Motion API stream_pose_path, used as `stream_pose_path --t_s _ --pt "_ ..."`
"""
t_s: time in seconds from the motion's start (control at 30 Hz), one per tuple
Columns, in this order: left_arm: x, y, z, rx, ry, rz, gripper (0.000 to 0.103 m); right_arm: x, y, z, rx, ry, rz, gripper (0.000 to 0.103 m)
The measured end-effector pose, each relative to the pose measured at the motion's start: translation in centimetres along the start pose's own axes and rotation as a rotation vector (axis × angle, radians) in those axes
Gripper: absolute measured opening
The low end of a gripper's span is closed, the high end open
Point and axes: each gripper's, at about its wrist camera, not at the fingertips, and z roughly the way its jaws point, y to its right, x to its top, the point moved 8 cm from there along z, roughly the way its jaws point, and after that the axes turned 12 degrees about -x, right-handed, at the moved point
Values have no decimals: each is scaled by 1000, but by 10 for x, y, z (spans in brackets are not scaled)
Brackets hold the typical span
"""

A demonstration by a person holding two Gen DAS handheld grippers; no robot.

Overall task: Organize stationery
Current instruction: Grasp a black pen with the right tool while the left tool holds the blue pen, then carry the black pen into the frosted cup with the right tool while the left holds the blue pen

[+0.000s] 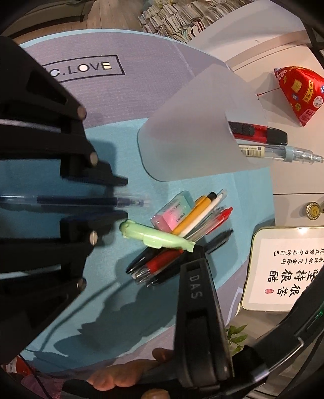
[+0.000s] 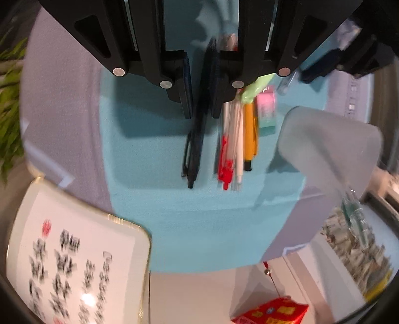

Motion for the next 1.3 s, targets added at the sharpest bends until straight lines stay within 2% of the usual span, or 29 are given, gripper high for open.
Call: stream_pose_path --t_s 0.1,0.23,0.37,0.47,0.53,0.63,0.7,0.77,0.8,0.9,1.07,1.1,1.13,1.2,1.3 --pt "-4 0 -3 13 -3 17 9 -3 2 -3 -15 -7 -7 10" --pt "-20 -6 -13 -29 -22 -18 9 -29 9 -21 51 -22 -20 10" --pt "-44 -8 -29 -44 -46 -27 9 -76 16 -45 82 -39 -101 10" --pt "-54 -2 -37 -50 -54 -12 10 -114 15 -58 117 -87 -163 10" --pt "-56 3 -38 -46 -56 9 12 -125 16 -62 123 -89 -181 10" --pt "-52 7 -36 -18 -45 35 13 -123 17 -65 110 -75 -191 18" --pt "-49 7 -33 -7 -42 36 15 -114 17 -67 89 -45 -185 35" --pt "-46 7 -30 -7 -46 42 17 -110 17 -71 73 -9 -183 44" --pt "-46 7 -28 -8 -51 41 19 -107 17 -71 64 0 -179 44" --pt "-47 9 -24 -25 -62 47 26 -93 14 -65 55 0 -166 45" --pt "-42 11 -21 -28 -49 65 26 -79 5 -49 32 -19 -163 45" --pt "-41 11 -20 -34 -47 70 20 -77 2 -48 20 -5 -168 44" --pt "-41 12 -20 -38 -45 74 12 -76 2 -48 17 -3 -172 40" --pt "-41 14 -21 -25 -45 79 10 -73 -1 -50 14 6 -176 17" --pt "-37 15 -31 -15 -15 83 10 -69 3 -58 30 14 -142 16"
